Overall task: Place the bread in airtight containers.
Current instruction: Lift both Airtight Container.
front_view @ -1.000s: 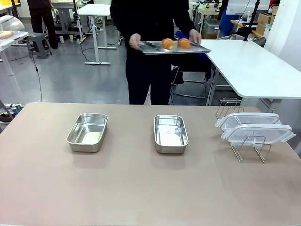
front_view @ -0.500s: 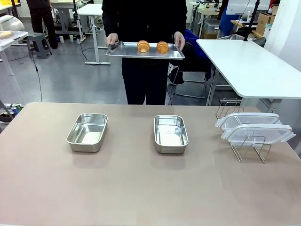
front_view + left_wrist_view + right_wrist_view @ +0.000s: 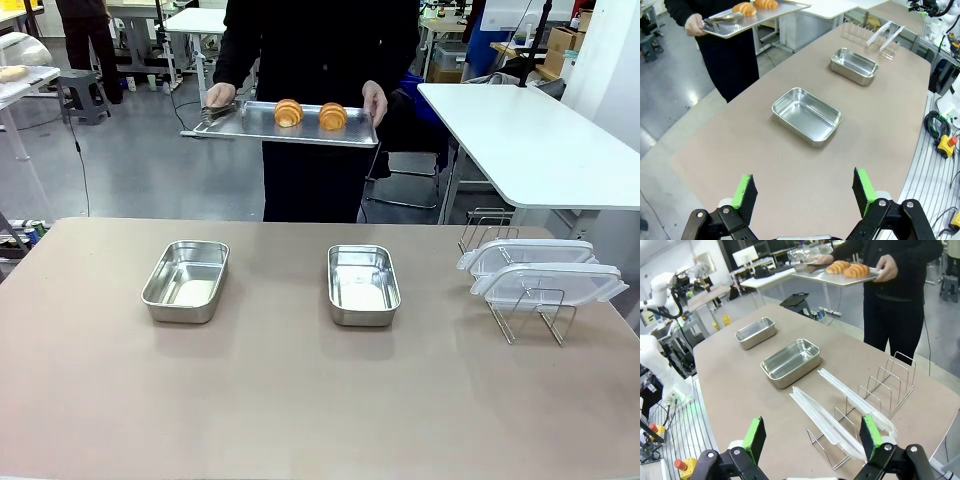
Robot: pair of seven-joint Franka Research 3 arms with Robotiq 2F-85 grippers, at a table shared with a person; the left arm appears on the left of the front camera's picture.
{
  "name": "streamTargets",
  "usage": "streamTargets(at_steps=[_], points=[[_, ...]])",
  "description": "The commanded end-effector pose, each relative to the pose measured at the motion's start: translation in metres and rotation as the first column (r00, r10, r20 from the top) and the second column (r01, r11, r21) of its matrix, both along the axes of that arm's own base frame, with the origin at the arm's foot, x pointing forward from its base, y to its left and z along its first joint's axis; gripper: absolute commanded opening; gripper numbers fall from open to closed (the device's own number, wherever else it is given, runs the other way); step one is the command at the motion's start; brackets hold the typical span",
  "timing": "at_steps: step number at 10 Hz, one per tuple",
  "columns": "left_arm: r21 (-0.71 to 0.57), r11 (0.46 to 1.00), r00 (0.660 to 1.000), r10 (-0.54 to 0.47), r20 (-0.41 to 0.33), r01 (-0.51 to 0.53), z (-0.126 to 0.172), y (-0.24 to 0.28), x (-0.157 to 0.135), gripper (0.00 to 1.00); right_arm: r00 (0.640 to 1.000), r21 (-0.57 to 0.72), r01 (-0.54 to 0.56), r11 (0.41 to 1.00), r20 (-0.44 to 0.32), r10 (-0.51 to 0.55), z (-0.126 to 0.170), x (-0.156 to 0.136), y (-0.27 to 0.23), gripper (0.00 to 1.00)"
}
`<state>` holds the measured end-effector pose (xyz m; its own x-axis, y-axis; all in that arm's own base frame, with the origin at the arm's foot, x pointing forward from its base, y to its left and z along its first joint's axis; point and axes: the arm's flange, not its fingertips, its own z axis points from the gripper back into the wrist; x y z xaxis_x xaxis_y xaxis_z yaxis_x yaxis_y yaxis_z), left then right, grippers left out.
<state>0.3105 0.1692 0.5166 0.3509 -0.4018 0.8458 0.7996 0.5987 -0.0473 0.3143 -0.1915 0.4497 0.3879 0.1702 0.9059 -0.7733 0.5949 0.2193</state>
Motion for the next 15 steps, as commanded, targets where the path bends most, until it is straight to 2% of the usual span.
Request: streamTargets(at_steps=[1,13,14,15], points=[[-0.008,1.000,1.000,-0.011,0.021,0.011,0.001,0.001,0.003,1.00,0.999,0.004,-0.003,1.000,0.035,0.003,0.000,0.003,0.000,1.00],[-0.008,1.000,1.000,-0.011,0.021,0.011,0.001,0.001,0.003,1.00,0.999,0.004,-0.003,1.000,0.035,0.003,0.000,0.003,0.000,1.00],[0.000,1.000,1.000,-0.001,0.000,0.001,0.000,0.000,0.000,1.00,1.000,0.000,0.000,1.000,0.000,0.000,0.000,0.000,0.000,1.00],[0.026,1.000,1.000,-0.004,-0.031,0.005,0.011,-0.009,0.025,1.00,1.000,-0.021,-0.022,1.000,-0.014,0.022,0.013,0.025,0.028,1.00]])
